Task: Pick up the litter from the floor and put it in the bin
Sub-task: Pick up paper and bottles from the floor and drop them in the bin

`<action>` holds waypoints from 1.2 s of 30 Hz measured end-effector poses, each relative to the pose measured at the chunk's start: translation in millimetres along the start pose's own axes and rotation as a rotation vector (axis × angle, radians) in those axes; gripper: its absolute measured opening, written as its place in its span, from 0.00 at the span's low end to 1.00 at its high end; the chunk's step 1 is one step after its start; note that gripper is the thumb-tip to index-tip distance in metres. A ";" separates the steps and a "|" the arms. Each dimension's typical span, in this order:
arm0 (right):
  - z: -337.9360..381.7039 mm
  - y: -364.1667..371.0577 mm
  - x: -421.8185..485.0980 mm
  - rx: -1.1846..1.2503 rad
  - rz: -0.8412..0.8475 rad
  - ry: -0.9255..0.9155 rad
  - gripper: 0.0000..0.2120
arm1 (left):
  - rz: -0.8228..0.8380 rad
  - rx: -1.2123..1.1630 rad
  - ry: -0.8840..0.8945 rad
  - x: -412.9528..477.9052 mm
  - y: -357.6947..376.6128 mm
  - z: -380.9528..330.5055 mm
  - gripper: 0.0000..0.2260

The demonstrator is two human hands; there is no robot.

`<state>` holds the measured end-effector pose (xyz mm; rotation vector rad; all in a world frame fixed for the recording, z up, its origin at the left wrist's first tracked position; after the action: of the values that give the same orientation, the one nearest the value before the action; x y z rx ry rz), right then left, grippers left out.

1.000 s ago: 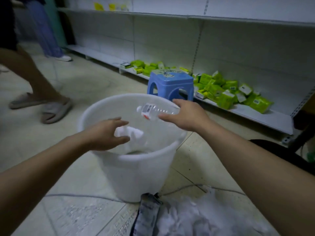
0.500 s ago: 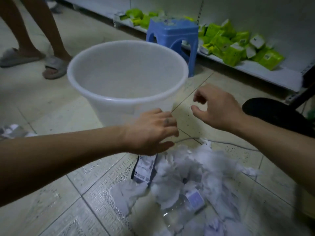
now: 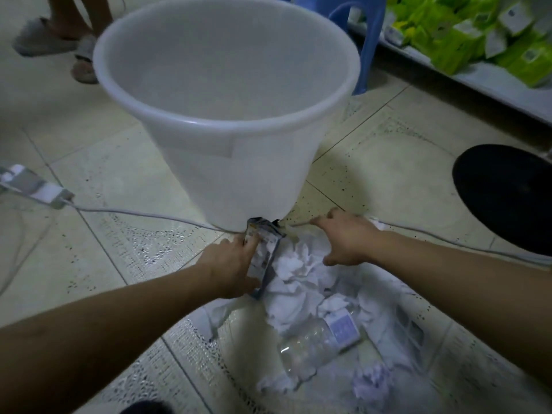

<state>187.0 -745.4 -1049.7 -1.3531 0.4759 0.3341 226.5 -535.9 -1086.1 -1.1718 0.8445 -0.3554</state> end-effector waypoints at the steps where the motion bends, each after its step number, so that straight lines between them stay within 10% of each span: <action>1: -4.4 4.7 3.4 -0.027 0.026 0.030 0.45 | 0.020 -0.059 -0.041 4.3 7.8 -2.4 0.44; 6: -20.3 26.7 4.8 0.111 0.080 0.123 0.44 | 0.027 -0.412 -0.144 24.4 27.0 -15.3 0.49; 12: -27.1 18.6 9.3 0.286 -0.018 0.051 0.03 | -0.081 -0.490 -0.285 30.9 27.2 -20.7 0.45; 30: -49.1 -43.6 -36.9 0.873 0.085 0.155 0.17 | -0.513 -0.306 0.031 -1.4 -104.1 -40.1 0.33; 36: -71.1 -87.6 -60.9 0.948 -0.223 0.174 0.06 | -0.539 -0.342 0.121 -8.4 -160.6 -48.3 0.32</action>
<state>168.4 -829.3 -954.6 -0.4956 0.5249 -0.1956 212.9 -623.2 -943.3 -1.7127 0.6982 -0.7487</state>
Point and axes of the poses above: each hand's wrist, its own x-axis towards the middle knuckle, its own y-axis out of the palm, z = x × y, the point moved 5 cm from there along x, towards the middle knuckle, and after that the axes turned 11 degrees about x, right-handed, at the moved point
